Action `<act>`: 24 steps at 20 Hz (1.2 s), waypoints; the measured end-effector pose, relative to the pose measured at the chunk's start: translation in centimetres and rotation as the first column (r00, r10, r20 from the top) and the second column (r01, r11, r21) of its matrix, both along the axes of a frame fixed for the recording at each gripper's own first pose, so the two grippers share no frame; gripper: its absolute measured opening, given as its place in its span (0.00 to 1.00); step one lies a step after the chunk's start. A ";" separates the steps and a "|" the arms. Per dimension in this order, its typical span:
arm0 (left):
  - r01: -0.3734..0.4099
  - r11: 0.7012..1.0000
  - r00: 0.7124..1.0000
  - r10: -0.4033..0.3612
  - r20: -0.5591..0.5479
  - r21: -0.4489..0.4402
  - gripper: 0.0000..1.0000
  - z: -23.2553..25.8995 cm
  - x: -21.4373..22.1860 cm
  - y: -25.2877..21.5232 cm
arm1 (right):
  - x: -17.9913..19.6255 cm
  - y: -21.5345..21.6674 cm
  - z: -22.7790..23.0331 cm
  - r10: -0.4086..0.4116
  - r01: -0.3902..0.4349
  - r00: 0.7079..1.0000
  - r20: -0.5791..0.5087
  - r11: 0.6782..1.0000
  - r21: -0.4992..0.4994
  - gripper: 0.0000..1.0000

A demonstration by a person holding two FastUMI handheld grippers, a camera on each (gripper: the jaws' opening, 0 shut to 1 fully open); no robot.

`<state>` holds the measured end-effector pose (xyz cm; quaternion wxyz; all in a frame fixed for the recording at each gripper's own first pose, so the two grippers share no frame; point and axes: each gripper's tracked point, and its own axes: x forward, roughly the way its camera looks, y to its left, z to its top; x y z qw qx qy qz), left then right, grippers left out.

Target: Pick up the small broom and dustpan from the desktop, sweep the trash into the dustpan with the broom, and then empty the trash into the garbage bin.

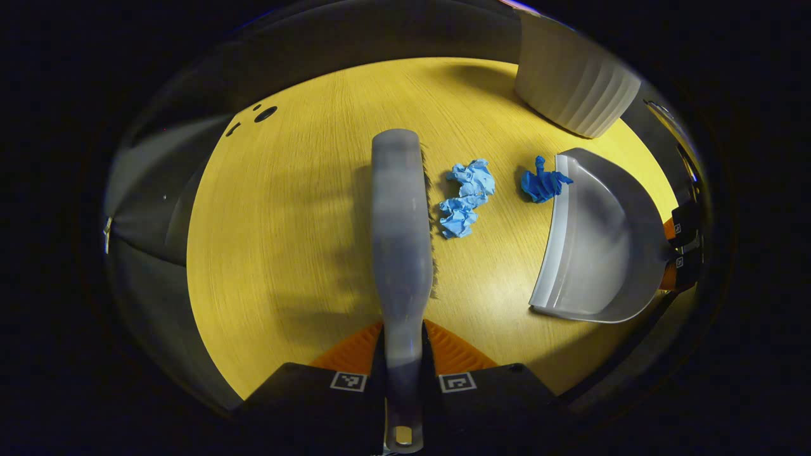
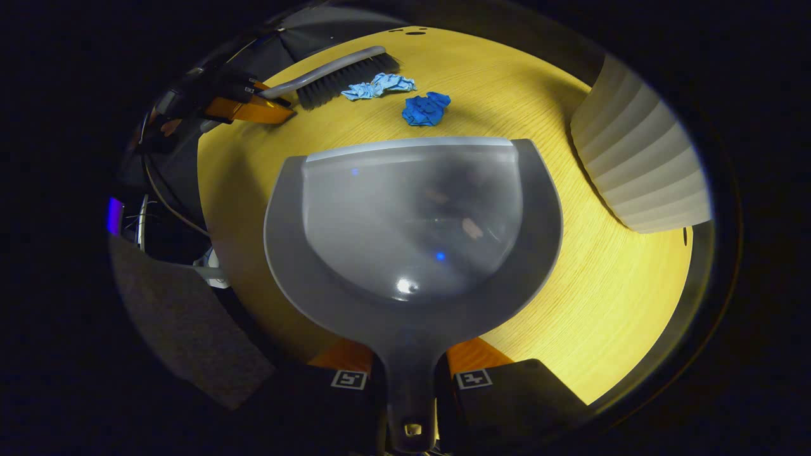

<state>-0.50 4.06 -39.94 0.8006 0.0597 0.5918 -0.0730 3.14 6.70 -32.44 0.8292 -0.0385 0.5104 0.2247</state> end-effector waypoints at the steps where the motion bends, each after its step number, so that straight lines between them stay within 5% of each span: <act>1: 0.016 1.000 1.000 -0.016 -0.001 0.004 0.27 -0.1 0.1 -0.1 | -0.1 0.0 0.0 0.000 0.000 1.000 -0.004 1.000 0.001 0.36; 7: 0.200 0.980 0.980 -0.200 0.024 -0.014 0.27 0.4 1.3 -2.9 | 0.0 0.4 0.8 0.008 -0.008 1.000 -0.006 1.000 -0.007 0.36; 15: 0.427 0.896 0.904 -0.419 0.090 -0.120 0.27 1.8 1.1 -8.6 | 0.0 0.1 2.5 0.018 -0.018 1.000 0.001 1.000 -0.003 0.36; 19: 0.450 0.868 0.893 -0.439 0.100 -0.209 0.27 2.5 0.1 -10.6 | 0.0 0.1 2.5 0.019 -0.019 1.000 0.005 1.000 0.000 0.36; 24: 0.344 0.926 0.936 -0.326 0.130 -0.154 0.27 3.0 1.6 -8.2 | 0.2 -0.1 3.2 -0.027 0.026 0.998 0.055 1.000 0.015 0.36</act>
